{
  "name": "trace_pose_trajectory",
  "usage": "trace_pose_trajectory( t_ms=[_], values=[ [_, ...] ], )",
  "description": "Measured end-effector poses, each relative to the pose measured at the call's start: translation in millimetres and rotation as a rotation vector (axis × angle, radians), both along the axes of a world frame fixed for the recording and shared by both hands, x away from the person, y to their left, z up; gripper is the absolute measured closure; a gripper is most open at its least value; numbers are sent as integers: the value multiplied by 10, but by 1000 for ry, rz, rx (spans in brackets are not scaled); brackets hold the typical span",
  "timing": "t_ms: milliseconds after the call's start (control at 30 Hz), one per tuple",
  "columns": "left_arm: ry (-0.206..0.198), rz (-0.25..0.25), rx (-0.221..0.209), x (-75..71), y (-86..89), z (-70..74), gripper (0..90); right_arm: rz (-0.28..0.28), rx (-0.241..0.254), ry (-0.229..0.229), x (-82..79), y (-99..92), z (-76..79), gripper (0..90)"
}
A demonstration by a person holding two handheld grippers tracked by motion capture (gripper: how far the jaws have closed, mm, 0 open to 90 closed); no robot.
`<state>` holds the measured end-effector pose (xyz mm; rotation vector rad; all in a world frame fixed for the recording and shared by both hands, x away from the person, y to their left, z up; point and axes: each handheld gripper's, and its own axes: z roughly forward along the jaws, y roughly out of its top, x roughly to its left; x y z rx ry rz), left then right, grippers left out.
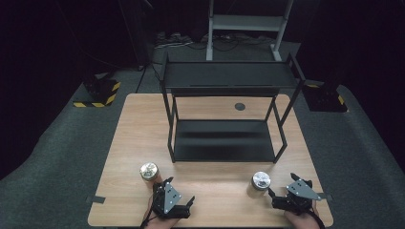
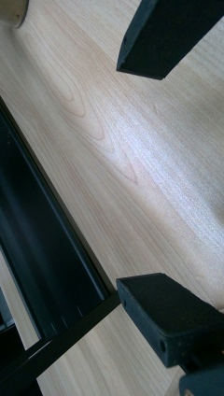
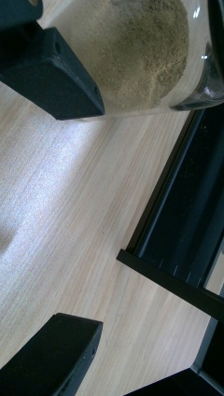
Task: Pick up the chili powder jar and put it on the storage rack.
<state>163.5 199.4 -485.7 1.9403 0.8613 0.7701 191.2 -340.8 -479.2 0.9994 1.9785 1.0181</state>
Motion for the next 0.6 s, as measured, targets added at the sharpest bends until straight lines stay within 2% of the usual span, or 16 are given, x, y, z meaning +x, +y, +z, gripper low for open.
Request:
trace_pose_trajectory(
  t_ms=[300,500,600],
  values=[
    [17,-34,-30,41,79,9,12,13,-20,-1,1,18,5,0],
    [-17,-37,-47,-22,104,95,10,11,-14,3,7,9,8,0],
    [-48,-46,-59,-70,128,143,6,11,-14,3,6,11,8,0]
  ],
)
